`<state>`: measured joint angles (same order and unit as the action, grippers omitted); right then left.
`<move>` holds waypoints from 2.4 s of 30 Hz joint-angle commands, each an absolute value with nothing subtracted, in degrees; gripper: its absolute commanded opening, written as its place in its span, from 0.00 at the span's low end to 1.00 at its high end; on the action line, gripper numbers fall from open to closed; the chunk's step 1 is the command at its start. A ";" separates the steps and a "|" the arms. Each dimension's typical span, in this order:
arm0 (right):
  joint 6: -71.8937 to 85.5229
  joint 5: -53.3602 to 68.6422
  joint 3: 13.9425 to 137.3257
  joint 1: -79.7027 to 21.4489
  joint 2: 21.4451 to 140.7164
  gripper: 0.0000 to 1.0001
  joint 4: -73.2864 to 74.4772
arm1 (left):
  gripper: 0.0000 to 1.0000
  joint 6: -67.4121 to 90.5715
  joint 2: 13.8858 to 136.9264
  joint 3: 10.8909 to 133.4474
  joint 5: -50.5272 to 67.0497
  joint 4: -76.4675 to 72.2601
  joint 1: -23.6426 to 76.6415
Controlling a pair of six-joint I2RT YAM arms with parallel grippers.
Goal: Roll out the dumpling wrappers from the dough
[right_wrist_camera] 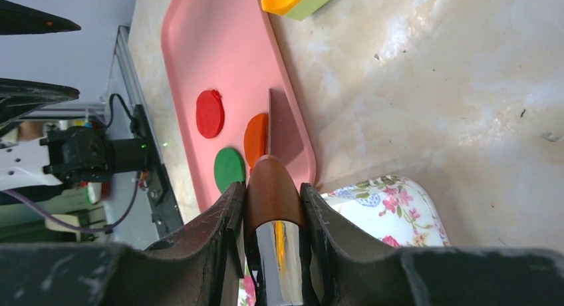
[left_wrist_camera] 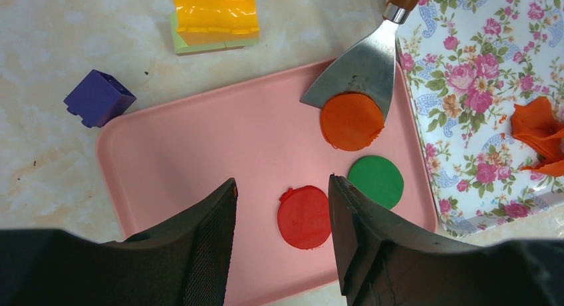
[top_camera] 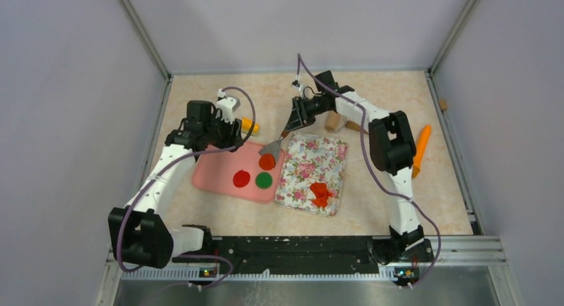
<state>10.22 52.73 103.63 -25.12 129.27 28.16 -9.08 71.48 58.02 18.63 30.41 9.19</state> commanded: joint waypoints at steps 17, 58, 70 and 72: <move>-8.64 30.12 117.50 -31.24 111.73 0.00 40.22 | 0.57 -9.51 67.92 57.84 22.22 25.40 8.35; -57.01 46.06 75.20 6.87 99.31 0.03 82.04 | 0.59 -8.26 74.15 56.62 32.23 15.03 9.50; -56.60 42.81 79.68 10.86 104.53 0.48 80.14 | 0.60 -7.93 74.66 56.54 32.64 14.81 9.50; -56.34 41.88 80.63 11.13 105.32 0.51 79.83 | 0.60 -7.78 74.73 56.51 32.75 14.64 9.49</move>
<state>-55.05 43.16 76.99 10.02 104.29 80.95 -8.21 75.53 56.97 31.70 17.06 9.37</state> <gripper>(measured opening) 0.487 0.598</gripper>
